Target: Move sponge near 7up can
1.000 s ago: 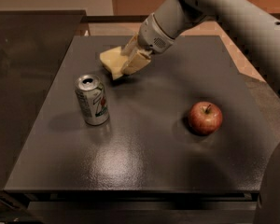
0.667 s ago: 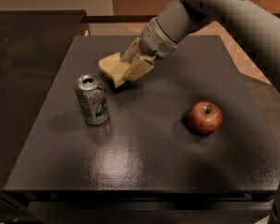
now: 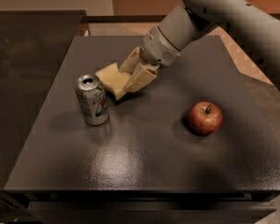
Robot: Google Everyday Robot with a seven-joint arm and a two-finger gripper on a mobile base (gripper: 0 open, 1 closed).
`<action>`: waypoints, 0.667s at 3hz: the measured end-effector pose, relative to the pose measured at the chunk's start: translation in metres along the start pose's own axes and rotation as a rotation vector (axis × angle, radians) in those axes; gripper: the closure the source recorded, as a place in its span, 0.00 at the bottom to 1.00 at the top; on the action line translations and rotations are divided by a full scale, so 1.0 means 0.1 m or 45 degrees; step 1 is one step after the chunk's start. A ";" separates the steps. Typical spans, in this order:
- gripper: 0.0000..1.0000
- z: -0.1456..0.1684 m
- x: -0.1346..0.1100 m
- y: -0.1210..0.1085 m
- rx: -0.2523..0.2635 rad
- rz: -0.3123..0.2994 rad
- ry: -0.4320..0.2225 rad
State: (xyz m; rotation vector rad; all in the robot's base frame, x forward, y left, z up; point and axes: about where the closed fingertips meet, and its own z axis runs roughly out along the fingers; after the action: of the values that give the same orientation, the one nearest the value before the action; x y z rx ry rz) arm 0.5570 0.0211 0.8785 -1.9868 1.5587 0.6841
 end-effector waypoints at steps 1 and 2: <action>0.37 0.04 -0.02 0.12 -0.052 -0.017 -0.020; 0.13 0.07 -0.05 0.20 -0.086 -0.033 -0.038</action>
Offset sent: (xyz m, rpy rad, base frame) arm -0.0317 0.0032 -0.0034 0.0255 0.0511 0.0964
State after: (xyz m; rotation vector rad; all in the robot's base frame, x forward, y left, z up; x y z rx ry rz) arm 0.5357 0.0256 0.8748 -2.0330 1.5081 0.7612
